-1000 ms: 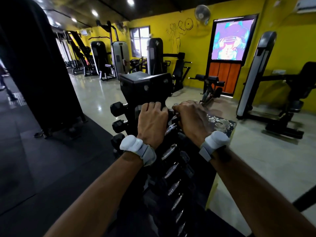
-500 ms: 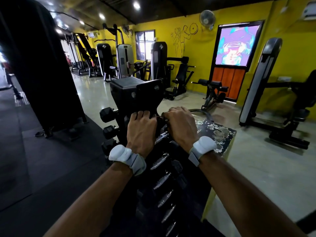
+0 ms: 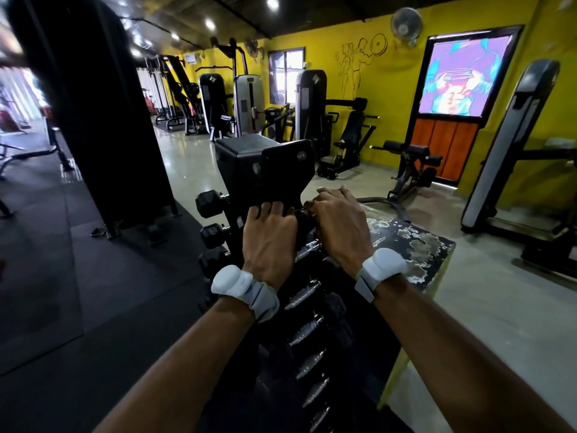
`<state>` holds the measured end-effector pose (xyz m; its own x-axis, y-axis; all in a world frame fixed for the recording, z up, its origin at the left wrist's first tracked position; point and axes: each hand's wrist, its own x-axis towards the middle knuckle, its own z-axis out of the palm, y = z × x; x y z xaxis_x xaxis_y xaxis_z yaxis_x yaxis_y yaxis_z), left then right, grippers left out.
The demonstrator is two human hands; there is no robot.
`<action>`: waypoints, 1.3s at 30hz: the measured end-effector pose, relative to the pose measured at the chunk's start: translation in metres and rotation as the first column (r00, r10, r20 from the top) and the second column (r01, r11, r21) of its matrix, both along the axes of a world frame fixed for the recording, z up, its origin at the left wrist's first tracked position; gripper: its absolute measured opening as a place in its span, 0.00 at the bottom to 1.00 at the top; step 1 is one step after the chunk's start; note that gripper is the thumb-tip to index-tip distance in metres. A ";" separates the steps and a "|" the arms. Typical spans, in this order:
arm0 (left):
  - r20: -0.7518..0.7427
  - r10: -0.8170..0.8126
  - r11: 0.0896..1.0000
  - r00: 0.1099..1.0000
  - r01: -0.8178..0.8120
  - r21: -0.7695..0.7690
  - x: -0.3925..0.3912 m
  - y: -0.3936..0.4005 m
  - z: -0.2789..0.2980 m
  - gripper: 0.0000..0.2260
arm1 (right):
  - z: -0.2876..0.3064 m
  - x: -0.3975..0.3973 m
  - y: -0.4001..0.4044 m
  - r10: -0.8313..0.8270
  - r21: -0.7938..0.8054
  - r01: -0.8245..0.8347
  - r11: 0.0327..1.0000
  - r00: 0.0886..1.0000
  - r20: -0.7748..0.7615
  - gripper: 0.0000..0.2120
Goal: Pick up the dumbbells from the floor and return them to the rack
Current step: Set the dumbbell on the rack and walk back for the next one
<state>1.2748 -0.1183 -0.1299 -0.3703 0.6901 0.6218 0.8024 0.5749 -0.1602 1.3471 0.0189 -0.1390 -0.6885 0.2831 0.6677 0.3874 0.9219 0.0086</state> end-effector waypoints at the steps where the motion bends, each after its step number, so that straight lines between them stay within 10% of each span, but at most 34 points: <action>1: -0.003 0.005 1.000 1.000 -0.005 0.007 0.000 0.001 -0.001 0.12 | -0.001 -0.001 0.001 0.010 0.000 -0.010 1.000 1.000 -0.003 0.12; 39: 0.057 0.126 0.987 0.990 -0.120 -0.107 0.005 0.014 0.005 0.10 | -0.020 -0.034 0.017 0.135 -0.098 -0.139 0.985 0.990 -0.049 0.17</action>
